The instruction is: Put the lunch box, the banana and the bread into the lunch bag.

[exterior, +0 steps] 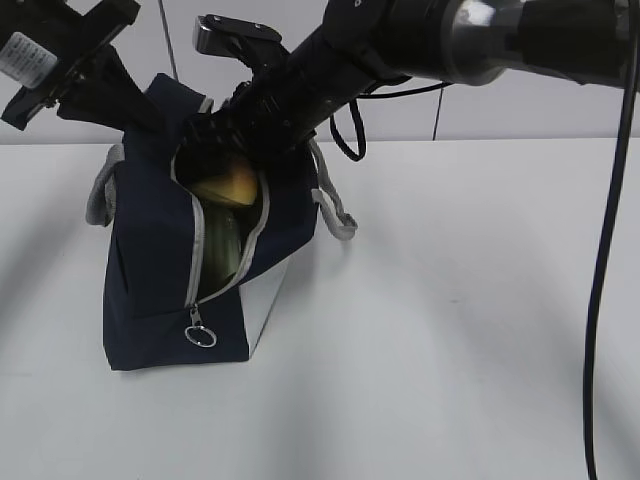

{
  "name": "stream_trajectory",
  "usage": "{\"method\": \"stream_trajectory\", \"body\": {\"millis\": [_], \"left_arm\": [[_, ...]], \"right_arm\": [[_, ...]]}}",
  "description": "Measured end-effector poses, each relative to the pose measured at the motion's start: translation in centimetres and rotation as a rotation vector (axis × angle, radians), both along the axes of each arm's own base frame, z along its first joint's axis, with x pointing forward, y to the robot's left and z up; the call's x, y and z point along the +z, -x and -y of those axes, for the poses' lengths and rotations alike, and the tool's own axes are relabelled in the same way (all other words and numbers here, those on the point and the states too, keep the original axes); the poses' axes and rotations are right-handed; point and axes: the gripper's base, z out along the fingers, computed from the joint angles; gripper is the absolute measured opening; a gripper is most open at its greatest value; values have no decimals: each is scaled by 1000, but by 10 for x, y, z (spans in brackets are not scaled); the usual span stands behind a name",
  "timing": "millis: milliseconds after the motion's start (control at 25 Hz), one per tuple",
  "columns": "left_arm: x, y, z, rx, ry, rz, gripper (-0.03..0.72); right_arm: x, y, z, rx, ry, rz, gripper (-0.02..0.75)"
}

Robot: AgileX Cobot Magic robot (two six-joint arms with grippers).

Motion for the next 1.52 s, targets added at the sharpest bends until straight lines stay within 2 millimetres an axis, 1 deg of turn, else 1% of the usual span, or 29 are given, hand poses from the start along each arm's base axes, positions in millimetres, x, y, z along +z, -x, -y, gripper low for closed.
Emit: {"method": "stream_trajectory", "body": {"millis": [40, 200, 280, 440, 560, 680, 960, 1080, 1240, 1360, 1520], "left_arm": [[0, 0, 0, 0, 0, 0, -1], [0, 0, 0, -1, 0, -1, -1], [0, 0, 0, -1, 0, -1, -1], [0, 0, 0, -1, 0, -1, -1], [0, 0, 0, -2, 0, -2, -1], [0, 0, 0, -2, 0, -2, -1], [0, 0, 0, -2, 0, -2, -1], [0, 0, 0, -2, 0, -2, -1], [0, 1, 0, -8, 0, -10, -1], [0, 1, 0, -9, 0, -12, -1], [0, 1, 0, -10, -1, -12, -1]], "right_arm": [[0, 0, 0, 8, 3, 5, 607], [-4, 1, 3, 61, 90, 49, 660], [-5, 4, -1, 110, 132, 88, 669], [-4, 8, -9, 142, 144, 139, 670], [-3, 8, -9, 157, 163, 146, 669], [2, 8, -4, 179, 236, 155, 661], [41, 15, 17, 196, 458, 123, 598], [54, 18, 23, 187, 507, 108, 575], [69, 19, 32, 134, 532, 122, 569], [90, 21, 47, 53, 511, 130, 568], [117, 18, 80, -55, 437, 124, 566]]}}
